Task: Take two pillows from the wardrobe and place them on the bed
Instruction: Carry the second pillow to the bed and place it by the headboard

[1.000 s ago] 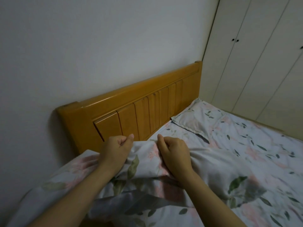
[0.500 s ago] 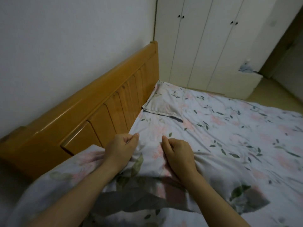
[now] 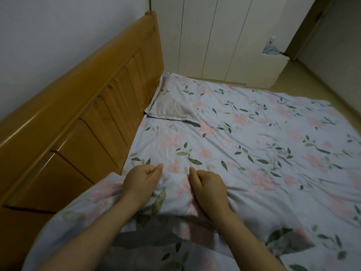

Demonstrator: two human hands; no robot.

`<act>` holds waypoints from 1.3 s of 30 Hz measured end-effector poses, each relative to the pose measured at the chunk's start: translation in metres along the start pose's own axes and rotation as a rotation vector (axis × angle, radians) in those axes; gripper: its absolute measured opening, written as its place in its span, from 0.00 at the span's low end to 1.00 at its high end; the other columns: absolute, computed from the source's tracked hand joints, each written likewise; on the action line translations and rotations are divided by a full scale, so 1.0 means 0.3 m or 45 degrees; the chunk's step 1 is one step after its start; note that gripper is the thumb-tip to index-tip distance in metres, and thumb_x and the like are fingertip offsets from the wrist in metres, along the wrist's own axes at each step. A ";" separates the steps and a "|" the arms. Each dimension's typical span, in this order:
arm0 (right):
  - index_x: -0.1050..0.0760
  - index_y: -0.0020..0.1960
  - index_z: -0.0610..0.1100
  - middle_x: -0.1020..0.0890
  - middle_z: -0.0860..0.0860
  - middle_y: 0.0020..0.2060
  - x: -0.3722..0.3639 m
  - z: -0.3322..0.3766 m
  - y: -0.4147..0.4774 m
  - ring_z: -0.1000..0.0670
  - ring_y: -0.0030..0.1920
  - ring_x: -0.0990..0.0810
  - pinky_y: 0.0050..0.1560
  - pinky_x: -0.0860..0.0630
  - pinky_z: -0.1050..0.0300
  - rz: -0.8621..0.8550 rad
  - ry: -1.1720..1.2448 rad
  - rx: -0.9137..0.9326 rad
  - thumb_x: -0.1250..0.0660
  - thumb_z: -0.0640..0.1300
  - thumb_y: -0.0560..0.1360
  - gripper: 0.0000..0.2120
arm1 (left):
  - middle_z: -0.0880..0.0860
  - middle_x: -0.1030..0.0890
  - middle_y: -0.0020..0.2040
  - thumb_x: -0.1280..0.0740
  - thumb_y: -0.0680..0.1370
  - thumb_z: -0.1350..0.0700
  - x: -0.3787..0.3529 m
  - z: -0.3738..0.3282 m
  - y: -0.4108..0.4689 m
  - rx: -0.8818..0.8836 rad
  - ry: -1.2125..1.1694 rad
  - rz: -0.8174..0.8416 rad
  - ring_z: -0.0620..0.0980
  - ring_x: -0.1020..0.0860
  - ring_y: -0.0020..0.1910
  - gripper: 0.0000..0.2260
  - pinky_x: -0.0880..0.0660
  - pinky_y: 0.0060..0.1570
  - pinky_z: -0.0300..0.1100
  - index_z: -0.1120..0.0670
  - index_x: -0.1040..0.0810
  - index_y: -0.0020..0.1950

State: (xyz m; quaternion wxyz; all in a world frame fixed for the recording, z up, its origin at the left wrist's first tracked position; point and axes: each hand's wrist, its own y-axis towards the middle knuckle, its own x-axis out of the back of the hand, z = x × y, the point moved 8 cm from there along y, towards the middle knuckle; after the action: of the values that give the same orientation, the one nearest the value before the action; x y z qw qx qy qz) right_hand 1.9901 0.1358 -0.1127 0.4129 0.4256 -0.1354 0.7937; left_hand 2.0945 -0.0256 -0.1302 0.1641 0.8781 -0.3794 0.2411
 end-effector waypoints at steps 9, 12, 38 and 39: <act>0.42 0.25 0.47 0.35 0.51 0.21 -0.147 -0.155 0.099 0.52 0.24 0.36 0.29 0.40 0.53 0.036 -0.001 -0.298 0.44 0.52 0.79 0.25 | 0.51 0.38 0.22 0.40 0.73 0.43 -0.175 0.161 0.204 0.026 0.072 0.208 0.50 0.35 0.24 0.23 0.37 0.30 0.46 0.54 0.41 0.24; 0.40 0.25 0.47 0.33 0.51 0.21 -0.209 -0.201 0.119 0.50 0.25 0.33 0.30 0.38 0.53 0.032 -0.009 -0.388 0.44 0.52 0.79 0.24 | 0.51 0.38 0.22 0.38 0.74 0.44 -0.228 0.231 0.267 0.025 0.086 0.256 0.50 0.35 0.25 0.23 0.36 0.29 0.47 0.54 0.41 0.25; 0.36 0.32 0.45 0.32 0.51 0.26 -0.828 -0.494 0.071 0.54 0.27 0.35 0.29 0.40 0.61 -0.075 0.360 -0.891 0.42 0.50 0.79 0.19 | 0.49 0.37 0.27 0.31 0.72 0.49 -0.676 0.667 0.530 -0.227 0.290 0.502 0.53 0.33 0.32 0.21 0.41 0.33 0.44 0.53 0.40 0.28; 0.36 0.31 0.45 0.32 0.52 0.26 -0.886 -0.508 0.048 0.55 0.27 0.34 0.29 0.38 0.62 -0.043 0.390 -0.910 0.42 0.50 0.79 0.19 | 0.48 0.37 0.27 0.30 0.72 0.49 -0.691 0.718 0.510 -0.231 0.310 0.508 0.53 0.33 0.33 0.21 0.41 0.34 0.44 0.52 0.40 0.28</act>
State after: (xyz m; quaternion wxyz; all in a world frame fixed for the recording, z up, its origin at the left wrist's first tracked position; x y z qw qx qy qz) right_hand 1.9719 0.0695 -0.4117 0.5636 0.1335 -0.3331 0.7440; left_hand 1.9213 -0.1061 -0.4064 0.2360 0.7318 -0.5429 0.3376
